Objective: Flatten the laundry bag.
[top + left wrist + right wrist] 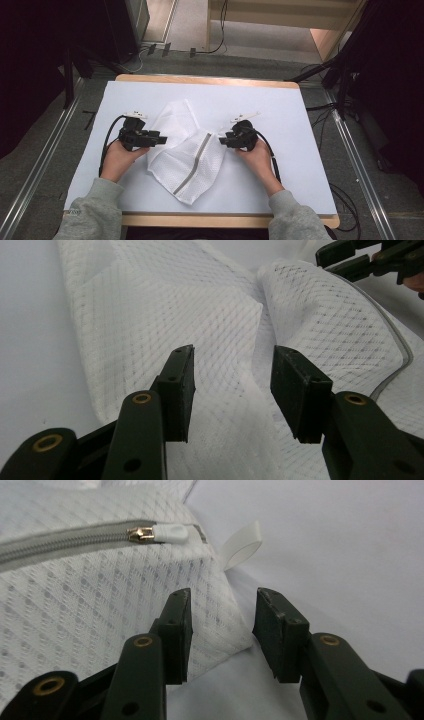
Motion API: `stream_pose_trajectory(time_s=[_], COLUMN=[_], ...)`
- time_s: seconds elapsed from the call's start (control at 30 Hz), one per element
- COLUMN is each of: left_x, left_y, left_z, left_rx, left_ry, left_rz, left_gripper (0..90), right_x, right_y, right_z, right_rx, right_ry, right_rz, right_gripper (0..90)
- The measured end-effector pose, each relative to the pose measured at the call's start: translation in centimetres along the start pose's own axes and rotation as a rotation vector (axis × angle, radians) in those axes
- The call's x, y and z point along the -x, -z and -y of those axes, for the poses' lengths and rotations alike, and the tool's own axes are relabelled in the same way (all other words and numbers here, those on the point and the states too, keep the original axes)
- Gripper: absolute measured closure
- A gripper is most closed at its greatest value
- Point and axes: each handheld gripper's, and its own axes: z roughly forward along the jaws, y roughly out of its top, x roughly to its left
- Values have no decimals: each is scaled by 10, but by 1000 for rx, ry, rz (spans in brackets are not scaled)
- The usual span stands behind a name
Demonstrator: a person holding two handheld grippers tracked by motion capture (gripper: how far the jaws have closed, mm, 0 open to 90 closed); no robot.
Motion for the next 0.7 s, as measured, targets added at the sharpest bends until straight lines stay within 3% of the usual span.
stream_pose_trajectory(time_s=[0.1, 0.23, 0.47, 0.7], left_x=[-1, -3, 0, -1], left_y=[3, 4, 3, -2], left_z=[2, 2, 1, -3], left_rx=[7, 11, 11, 13], left_ry=[8, 13, -5, -15], left_rz=[-1, -5, -1, 5], left_gripper=[531, 528, 516, 507], right_x=[-4, -10, -12, -15], right_y=[-4, -5, -4, 8], right_z=[0, 2, 3, 4], right_rx=[-8, -4, -6, -44], right_ry=[38, 84, 52, 27], right_rz=[18, 74, 50, 15], right_gripper=[613, 696, 892, 900])
